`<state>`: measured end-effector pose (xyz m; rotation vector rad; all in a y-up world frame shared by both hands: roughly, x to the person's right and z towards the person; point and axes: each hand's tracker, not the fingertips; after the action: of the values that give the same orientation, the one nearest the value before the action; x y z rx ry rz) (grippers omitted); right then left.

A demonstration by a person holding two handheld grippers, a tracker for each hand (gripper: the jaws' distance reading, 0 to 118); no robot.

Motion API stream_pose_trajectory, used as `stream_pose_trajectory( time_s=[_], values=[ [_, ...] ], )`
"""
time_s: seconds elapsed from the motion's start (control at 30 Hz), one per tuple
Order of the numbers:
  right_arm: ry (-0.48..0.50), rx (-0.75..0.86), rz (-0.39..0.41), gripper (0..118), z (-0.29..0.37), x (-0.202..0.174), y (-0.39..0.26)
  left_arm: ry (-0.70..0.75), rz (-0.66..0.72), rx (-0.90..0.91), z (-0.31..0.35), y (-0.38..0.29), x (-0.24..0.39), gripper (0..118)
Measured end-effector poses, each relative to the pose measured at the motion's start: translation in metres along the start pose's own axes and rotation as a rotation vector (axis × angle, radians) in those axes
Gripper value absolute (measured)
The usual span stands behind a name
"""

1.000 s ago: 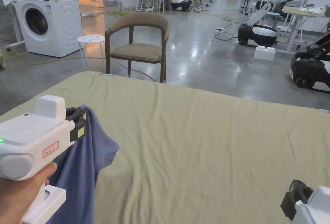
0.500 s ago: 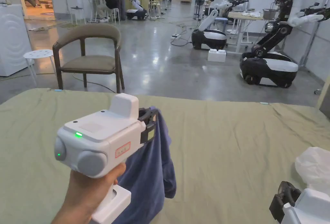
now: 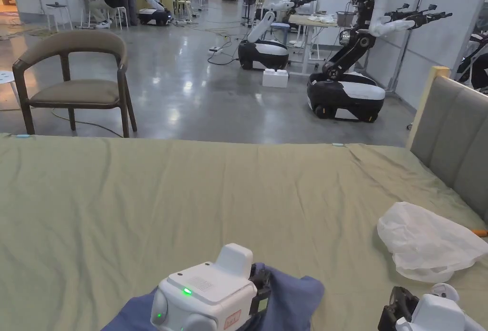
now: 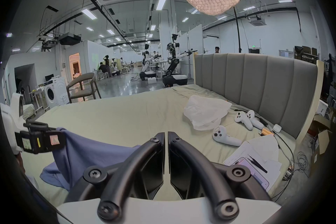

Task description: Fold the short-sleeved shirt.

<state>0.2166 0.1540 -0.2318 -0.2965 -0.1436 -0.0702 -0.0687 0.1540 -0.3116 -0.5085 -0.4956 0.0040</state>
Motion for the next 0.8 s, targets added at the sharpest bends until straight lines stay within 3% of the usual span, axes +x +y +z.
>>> stream_pose_trajectory(
  time_s=[0.03,0.1,0.3,0.43,0.5,0.6,0.73,0.8],
  values=[
    [0.008,-0.003,0.003,2,0.0,-0.002,-0.001,0.007,0.005,-0.004,0.003,-0.004,-0.001,46],
    [0.026,-0.008,0.02,2,-0.001,-0.01,-0.002,0.031,0.01,0.012,0.014,-0.008,-0.007,62],
    [0.107,0.025,0.067,2,-0.006,-0.049,0.012,0.148,0.048,0.129,0.062,0.003,-0.04,63],
    [0.136,0.086,0.111,2,-0.007,-0.077,0.03,0.314,0.045,0.251,0.1,0.012,-0.06,62],
    [0.152,0.125,0.127,2,-0.007,-0.091,0.039,0.41,0.048,0.299,0.119,0.015,-0.07,58],
    [0.146,0.164,0.128,2,-0.007,-0.105,0.049,0.52,0.045,0.367,0.142,0.019,-0.084,41],
    [0.152,0.199,0.103,2,-0.008,-0.116,0.059,0.619,0.032,0.411,0.165,0.017,-0.098,2],
    [0.155,0.208,0.097,2,-0.008,-0.119,0.062,0.654,0.039,0.416,0.173,0.014,-0.103,0]
  ],
)
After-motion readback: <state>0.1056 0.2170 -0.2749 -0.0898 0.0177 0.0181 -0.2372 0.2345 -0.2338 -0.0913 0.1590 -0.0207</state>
